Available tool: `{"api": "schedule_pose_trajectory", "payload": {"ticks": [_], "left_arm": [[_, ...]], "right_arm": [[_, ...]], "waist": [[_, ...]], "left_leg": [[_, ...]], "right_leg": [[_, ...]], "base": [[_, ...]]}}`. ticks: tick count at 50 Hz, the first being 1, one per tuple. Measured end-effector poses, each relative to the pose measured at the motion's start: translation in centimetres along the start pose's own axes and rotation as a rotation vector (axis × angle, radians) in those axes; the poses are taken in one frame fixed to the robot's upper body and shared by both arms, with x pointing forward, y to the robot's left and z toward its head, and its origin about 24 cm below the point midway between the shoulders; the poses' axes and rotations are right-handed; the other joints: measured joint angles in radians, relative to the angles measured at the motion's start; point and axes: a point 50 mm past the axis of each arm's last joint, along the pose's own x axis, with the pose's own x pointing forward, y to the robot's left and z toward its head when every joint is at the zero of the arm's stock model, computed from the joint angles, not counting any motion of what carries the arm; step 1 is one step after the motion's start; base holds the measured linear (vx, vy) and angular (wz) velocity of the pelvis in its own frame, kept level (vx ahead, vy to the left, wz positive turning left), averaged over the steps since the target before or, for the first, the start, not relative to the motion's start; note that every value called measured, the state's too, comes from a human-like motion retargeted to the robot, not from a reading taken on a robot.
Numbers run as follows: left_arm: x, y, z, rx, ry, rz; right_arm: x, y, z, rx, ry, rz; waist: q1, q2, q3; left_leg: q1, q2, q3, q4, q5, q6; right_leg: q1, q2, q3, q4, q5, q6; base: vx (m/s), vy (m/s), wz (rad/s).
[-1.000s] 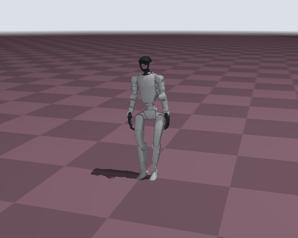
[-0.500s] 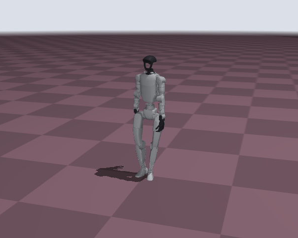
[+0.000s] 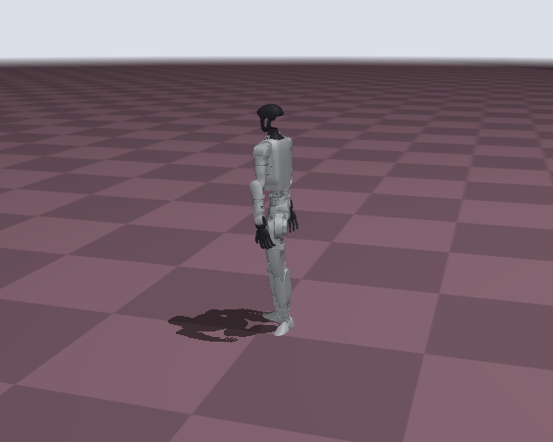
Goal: In place motions
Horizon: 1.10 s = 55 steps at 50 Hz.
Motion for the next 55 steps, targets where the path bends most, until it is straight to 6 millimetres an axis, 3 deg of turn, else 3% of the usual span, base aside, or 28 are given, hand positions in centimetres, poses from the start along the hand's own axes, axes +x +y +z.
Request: {"api": "schedule_pose_trajectory", "payload": {"ticks": [5, 10, 13, 16, 19, 22, 27, 30, 31, 32, 33, 34, 36, 40, 45, 48, 50, 53, 55], "left_arm": [[-0.8, 0.6, 3.1, 0.016, -0.067, 0.021], [-1.5, -0.5, 6.5, 0.056, -0.155, 0.015], [-2.0, -1.2, 8.4, 0.089, -0.217, -0.005], [-2.3, -1.6, 9.6, 0.108, -0.277, -0.021], [-2.4, -2.0, 10.0, 0.121, -0.310, -0.027], [-2.2, -2.3, 9.7, 0.112, -0.311, -0.029], [-1.5, -2.7, 7.8, 0.077, -0.233, -0.046], [-0.8, -2.8, 5.4, 0.063, -0.160, -0.038], [-0.5, -2.8, 4.4, 0.053, -0.134, -0.034], [-0.3, -2.7, 3.5, 0.040, -0.107, -0.031], [-0.1, -2.7, 2.6, 0.021, -0.082, -0.032], [0.0, -2.6, 1.9, 0.004, -0.062, -0.033], [0.2, -2.3, 1.0, -0.017, -0.032, -0.032], [0.3, -2.3, 0.7, -0.007, -0.027, -0.017], [-0.1, -2.3, 2.8, 0.022, -0.090, -0.022], [-0.6, -1.7, 4.6, 0.061, -0.146, -0.010], [-0.9, -1.3, 5.7, 0.086, -0.183, 0.011], [-1.3, -1.5, 7.2, 0.124, -0.227, 0.029], [-1.3, -2.7, 7.7, 0.130, -0.254, 0.022]], "right_arm": [[0.2, 0.1, -3.3, 0.152, 0.104, 0.004], [0.1, 0.2, -7.0, 0.204, 0.236, -0.008], [0.0, 0.5, -7.7, 0.169, 0.267, 0.000], [0.1, 0.9, -7.3, 0.129, 0.259, 0.017], [0.3, 1.0, -6.2, 0.089, 0.216, 0.043], [0.3, 0.6, -3.9, 0.049, 0.135, 0.042], [-0.5, -1.0, 2.0, -0.033, -0.079, -0.015], [-1.3, -1.4, 5.3, -0.100, -0.196, -0.023], [-1.5, -1.2, 6.2, -0.120, -0.227, -0.022], [-1.8, -0.9, 7.0, -0.140, -0.258, -0.021], [-2.0, -0.5, 7.8, -0.159, -0.286, -0.018], [-2.1, -0.1, 8.4, -0.169, -0.312, -0.016], [-2.3, 0.6, 9.1, -0.157, -0.351, -0.012], [-1.7, 0.4, 7.5, -0.104, -0.330, 0.002], [-0.9, -0.1, 4.6, -0.111, -0.204, -0.038], [-0.5, -0.1, 3.5, -0.103, -0.151, -0.050], [-0.4, 0.1, 2.7, -0.107, -0.121, -0.034], [-0.1, -0.2, 1.0, -0.099, -0.055, -0.004], [-0.1, -0.6, -0.2, -0.106, -0.003, 0.002]], "waist": [[-0.061, 0.013, 0.015], [-0.036, 0.018, 0.002], [-0.044, 0.005, -0.011], [-0.038, -0.041, -0.037], [0.004, -0.094, -0.071], [0.087, -0.105, -0.056], [0.178, -0.065, 0.004], [0.210, -0.028, 0.028], [0.192, -0.017, 0.028], [0.170, -0.007, 0.027], [0.142, -0.003, 0.023], [0.123, -0.003, 0.026], [0.092, -0.009, 0.038], [0.132, -0.017, 0.039], [0.105, 0.012, 0.029], [0.042, 0.025, 0.065], [0.059, 0.012, 0.082], [0.183, -0.031, 0.081], [0.263, -0.034, 0.084]], "left_leg": [[0.026, 0.031, 0.017, 0.028, -0.009, -0.023], [0.055, 0.044, 0.036, 0.033, 0.000, -0.051], [0.059, 0.071, 0.017, 0.086, 0.025, -0.040], [0.050, 0.097, -0.002, 0.197, 0.053, 0.019], [-0.027, 0.121, -0.157, 0.382, -0.010, 0.086], [-0.162, 0.063, -0.482, 0.487, -0.042, 0.045], [-0.217, -0.124, -0.870, 0.300, 0.014, 0.001], [-0.215, -0.163, -0.978, 0.174, 0.136, 0.039], [-0.208, -0.175, -1.034, 0.167, 0.123, 0.037], [-0.200, -0.164, -1.021, 0.162, 0.106, 0.033], [-0.187, -0.108, -0.871, 0.159, 0.084, 0.025], [-0.186, -0.094, -0.827, 0.155, 0.087, 0.021], [-0.182, -0.096, -0.842, 0.147, 0.101, 0.009], [-0.170, -0.108, -0.865, 0.119, 0.113, -0.005], [-0.238, -0.108, -0.967, 0.134, 0.138, -0.010], [-0.251, -0.121, -1.048, 0.136, 0.165, -0.007], [-0.253, -0.136, -1.063, 0.136, 0.190, -0.008], [-0.252, -0.172, -1.023, 0.127, 0.197, -0.002], [-0.257, -0.177, -1.019, 0.125, 0.175, 0.012]], "right_leg": [[0.009, 0.016, 0.009, -0.009, 0.035, -0.013], [0.027, 0.038, 0.045, -0.029, 0.020, -0.015], [0.031, 0.029, 0.055, -0.039, 0.009, -0.020], [0.032, -0.015, 0.082, -0.045, 0.003, -0.024], [0.022, -0.061, 0.135, -0.039, 0.003, -0.031], [0.020, -0.034, 0.217, -0.047, 0.019, -0.051], [0.025, 0.054, 0.338, -0.057, 0.050, -0.084], [0.038, 0.118, 0.408, -0.060, 0.064, -0.097], [0.039, 0.132, 0.415, -0.061, 0.067, -0.095], [0.038, 0.142, 0.421, -0.062, 0.070, -0.094], [0.033, 0.146, 0.425, -0.062, 0.072, -0.093], [0.032, 0.151, 0.435, -0.062, 0.073, -0.094], [0.037, 0.154, 0.437, -0.061, 0.073, -0.093], [0.044, 0.159, 0.450, -0.036, 0.064, -0.071], [-0.025, 0.155, 0.502, 0.041, 0.089, 0.015], [-0.044, 0.170, 0.582, 0.078, 0.060, 0.018], [-0.026, 0.160, 0.536, 0.061, 0.021, -0.044], [0.004, 0.104, 0.440, 0.033, 0.023, -0.074], [0.002, 0.072, 0.386, 0.048, 0.011, -0.069]], "base": [[-0.01, -0.21, -0.23], [0.07, -0.16, -0.17], [0.06, -0.20, 0.02], [0.04, -0.21, -0.22], [0.11, -0.16, -0.75], [0.01, -0.08, -1.62], [-0.04, 0.01, -1.74], [0.07, 0.00, -1.81], [0.07, -0.03, -1.06], [0.05, -0.05, -0.67], [0.02, -0.05, -0.65], [-0.02, -0.05, -0.68], [-0.02, -0.02, -0.19], [0.07, 0.00, -0.08], [-0.02, 0.02, 1.12], [-0.06, 0.05, 1.86], [-0.07, 0.05, 1.03], [0.03, 0.09, 0.63], [0.07, 0.14, 1.18]]}}
